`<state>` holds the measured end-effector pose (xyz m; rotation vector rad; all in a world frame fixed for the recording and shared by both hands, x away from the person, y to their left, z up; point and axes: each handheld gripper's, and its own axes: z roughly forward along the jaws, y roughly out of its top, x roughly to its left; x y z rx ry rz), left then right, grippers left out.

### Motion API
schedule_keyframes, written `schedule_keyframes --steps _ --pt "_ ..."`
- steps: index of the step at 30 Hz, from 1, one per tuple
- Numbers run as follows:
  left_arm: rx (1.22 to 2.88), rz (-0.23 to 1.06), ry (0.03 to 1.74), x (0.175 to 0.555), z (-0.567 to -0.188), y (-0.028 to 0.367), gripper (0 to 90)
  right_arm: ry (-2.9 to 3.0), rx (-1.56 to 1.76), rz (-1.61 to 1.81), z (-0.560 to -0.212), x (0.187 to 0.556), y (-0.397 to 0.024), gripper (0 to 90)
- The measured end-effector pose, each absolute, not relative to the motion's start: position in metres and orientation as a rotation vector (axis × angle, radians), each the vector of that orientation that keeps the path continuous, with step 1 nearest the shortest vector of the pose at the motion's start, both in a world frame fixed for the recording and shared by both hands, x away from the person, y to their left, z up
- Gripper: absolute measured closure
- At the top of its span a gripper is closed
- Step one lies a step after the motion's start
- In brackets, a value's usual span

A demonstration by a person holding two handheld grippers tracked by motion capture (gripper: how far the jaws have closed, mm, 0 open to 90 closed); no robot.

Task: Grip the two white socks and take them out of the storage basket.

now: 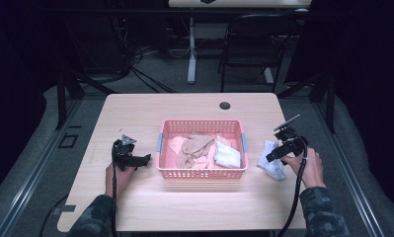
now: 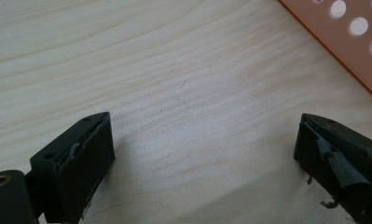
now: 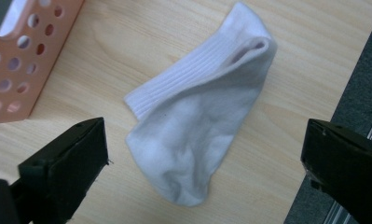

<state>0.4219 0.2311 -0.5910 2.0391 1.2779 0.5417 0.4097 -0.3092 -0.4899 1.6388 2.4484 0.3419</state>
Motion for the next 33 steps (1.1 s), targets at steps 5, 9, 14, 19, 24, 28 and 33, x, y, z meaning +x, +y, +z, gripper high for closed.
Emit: schedule_keyframes --steps 5,9,14,19,24,28,33 --pt "2.04 0.545 1.275 0.422 -0.591 0.231 4.7 2.482 1.631 0.354 -0.482 0.408 -0.308 0.0" --pt "2.04 0.544 1.276 0.422 -0.591 0.231 4.7 2.499 1.625 0.36 -0.474 0.406 -0.307 0.0" --pt "2.039 0.545 1.274 0.422 -0.591 0.231 4.7 2.495 1.594 0.388 -0.462 0.402 -0.3 0.0" --pt "2.044 0.545 1.272 0.422 -0.591 0.231 4.7 2.521 1.545 0.384 -0.45 0.4 -0.288 0.0" --pt "2.044 0.545 1.273 0.422 -0.591 0.231 4.7 2.537 1.485 0.412 -0.439 0.397 -0.273 0.0" --pt "2.044 0.544 1.274 0.422 -0.591 0.231 4.7 2.546 1.436 0.452 -0.429 0.395 -0.261 0.0" --pt "2.044 0.545 1.272 0.422 -0.591 0.231 4.7 2.559 1.376 0.475 -0.419 0.393 -0.245 0.4"
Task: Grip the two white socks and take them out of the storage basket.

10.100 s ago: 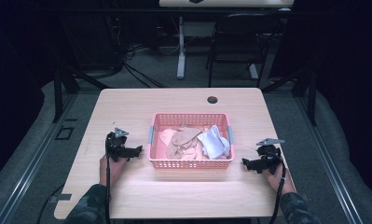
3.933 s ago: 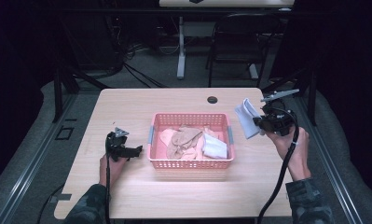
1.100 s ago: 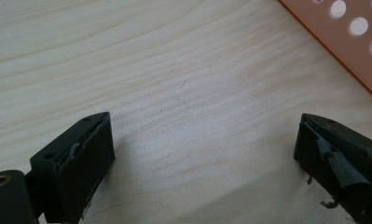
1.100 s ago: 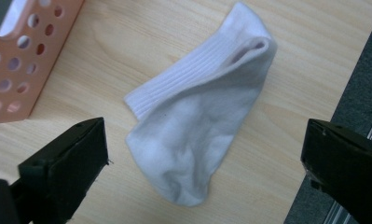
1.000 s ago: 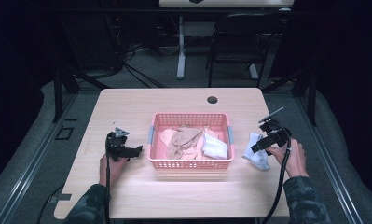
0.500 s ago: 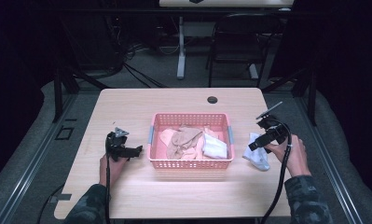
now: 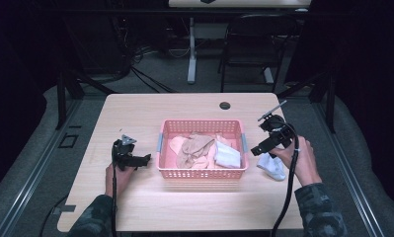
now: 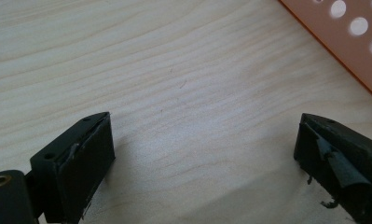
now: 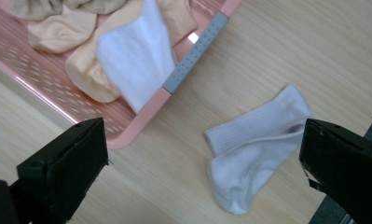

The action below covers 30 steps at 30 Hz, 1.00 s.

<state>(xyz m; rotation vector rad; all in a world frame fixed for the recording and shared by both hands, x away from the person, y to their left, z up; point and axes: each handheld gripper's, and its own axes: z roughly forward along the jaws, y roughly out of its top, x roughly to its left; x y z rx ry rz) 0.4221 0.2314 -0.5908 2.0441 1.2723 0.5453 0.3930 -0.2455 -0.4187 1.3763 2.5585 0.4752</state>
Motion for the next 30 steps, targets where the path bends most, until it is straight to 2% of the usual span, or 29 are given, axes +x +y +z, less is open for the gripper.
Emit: schedule_keyframes --steps 16,23,30 --pt "2.044 0.545 1.273 0.422 -0.591 0.231 4.7 2.628 1.215 0.553 -0.419 0.398 -0.191 3.7" --pt "2.044 0.546 1.272 0.422 -0.591 0.231 4.7 2.664 1.167 0.595 -0.428 0.402 -0.171 11.3" --pt "2.044 0.546 1.272 0.422 -0.591 0.231 4.7 2.72 1.145 0.566 -0.453 0.407 -0.157 18.6"
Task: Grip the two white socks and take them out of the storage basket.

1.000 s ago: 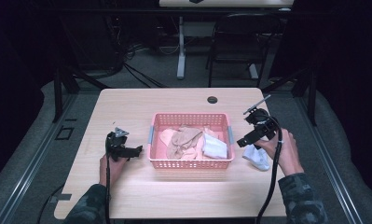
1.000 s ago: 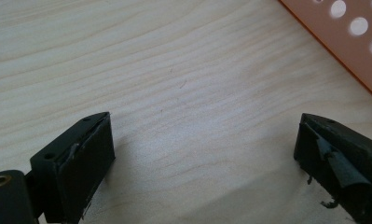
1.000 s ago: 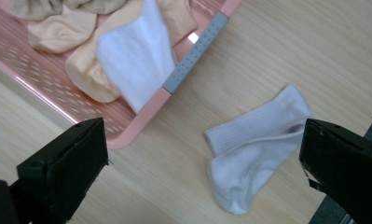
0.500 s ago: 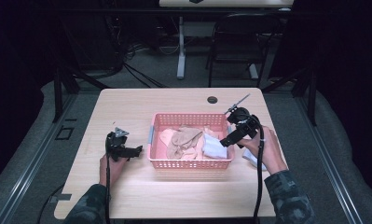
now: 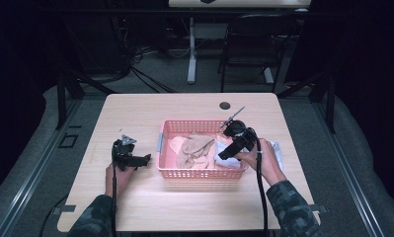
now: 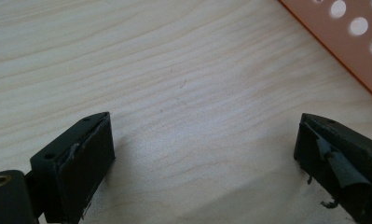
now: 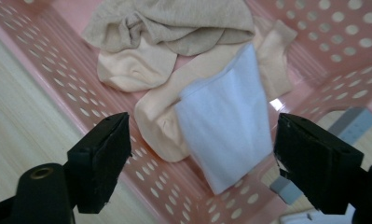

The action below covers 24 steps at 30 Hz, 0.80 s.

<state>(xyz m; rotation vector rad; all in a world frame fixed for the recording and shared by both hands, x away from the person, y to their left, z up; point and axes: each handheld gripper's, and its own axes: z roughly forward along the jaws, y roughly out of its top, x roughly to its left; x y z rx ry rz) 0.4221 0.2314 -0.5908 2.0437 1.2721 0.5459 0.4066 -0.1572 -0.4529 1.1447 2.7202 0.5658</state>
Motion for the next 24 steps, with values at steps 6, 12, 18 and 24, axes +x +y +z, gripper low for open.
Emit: schedule_keyframes --steps 6,12,18,24 --pt "2.044 0.545 1.273 0.422 -0.591 0.231 4.7 2.729 1.18 0.531 -0.476 0.413 -0.151 24.3" --pt "2.044 0.546 1.272 0.422 -0.591 0.231 4.7 2.754 1.204 0.437 -0.493 0.42 -0.144 27.8" --pt "2.045 0.545 1.273 0.422 -0.591 0.231 4.7 2.768 1.218 0.342 -0.507 0.426 -0.138 29.5" --pt "2.043 0.544 1.274 0.422 -0.591 0.231 4.7 2.741 1.254 0.289 -0.516 0.43 -0.137 40.9"
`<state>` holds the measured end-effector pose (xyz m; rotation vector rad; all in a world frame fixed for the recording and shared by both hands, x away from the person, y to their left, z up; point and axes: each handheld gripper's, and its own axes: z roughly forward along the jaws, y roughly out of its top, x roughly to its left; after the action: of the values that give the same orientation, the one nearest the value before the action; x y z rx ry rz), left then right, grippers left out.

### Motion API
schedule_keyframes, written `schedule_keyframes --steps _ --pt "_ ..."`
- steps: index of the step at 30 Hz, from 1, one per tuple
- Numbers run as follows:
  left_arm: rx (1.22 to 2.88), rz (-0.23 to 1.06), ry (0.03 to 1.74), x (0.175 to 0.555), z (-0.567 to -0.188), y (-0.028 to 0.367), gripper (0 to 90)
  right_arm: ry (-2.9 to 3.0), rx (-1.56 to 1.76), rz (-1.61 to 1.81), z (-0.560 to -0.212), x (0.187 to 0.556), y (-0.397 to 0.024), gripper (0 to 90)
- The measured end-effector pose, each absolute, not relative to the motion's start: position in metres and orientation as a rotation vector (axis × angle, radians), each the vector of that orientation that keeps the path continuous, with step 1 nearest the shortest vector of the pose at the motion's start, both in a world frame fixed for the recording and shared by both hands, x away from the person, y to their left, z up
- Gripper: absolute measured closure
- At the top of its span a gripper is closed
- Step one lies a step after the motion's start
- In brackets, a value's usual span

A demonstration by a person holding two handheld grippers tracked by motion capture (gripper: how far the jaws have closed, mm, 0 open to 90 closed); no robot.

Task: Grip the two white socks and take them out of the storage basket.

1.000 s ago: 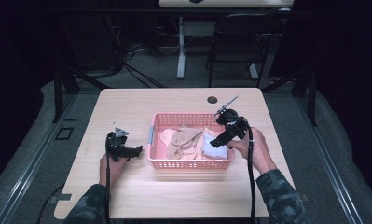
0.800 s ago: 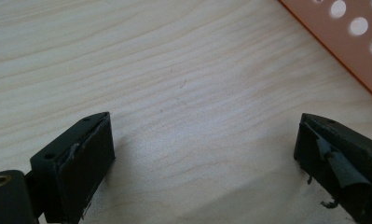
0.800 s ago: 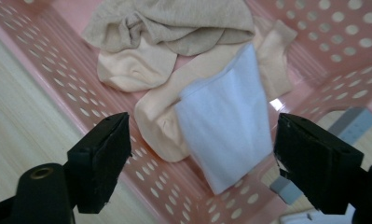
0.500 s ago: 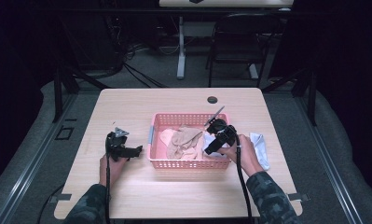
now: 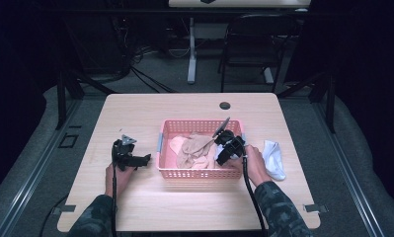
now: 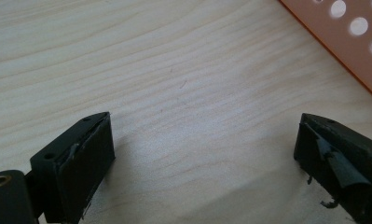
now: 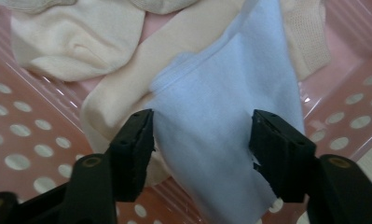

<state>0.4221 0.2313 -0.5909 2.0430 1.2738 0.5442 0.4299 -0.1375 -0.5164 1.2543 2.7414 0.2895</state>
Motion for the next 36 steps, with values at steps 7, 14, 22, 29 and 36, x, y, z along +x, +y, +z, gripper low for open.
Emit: schedule_keyframes --steps 7,14,22,29,36 --pt "2.043 0.546 1.272 0.422 -0.591 0.231 4.7 2.735 1.272 0.269 -0.522 0.433 -0.138 61.5" --pt "2.044 0.546 1.273 0.422 -0.591 0.231 4.7 2.723 1.313 0.312 -0.52 0.431 -0.14 79.9" --pt "2.044 0.545 1.273 0.422 -0.591 0.231 4.7 2.67 1.328 0.442 -0.505 0.423 -0.149 81.7" --pt "2.038 0.542 1.278 0.422 -0.591 0.231 4.7 2.654 1.289 0.509 -0.485 0.417 -0.155 81.6" --pt "2.038 0.544 1.276 0.422 -0.591 0.231 4.7 2.597 1.288 0.642 -0.47 0.411 -0.157 81.6"
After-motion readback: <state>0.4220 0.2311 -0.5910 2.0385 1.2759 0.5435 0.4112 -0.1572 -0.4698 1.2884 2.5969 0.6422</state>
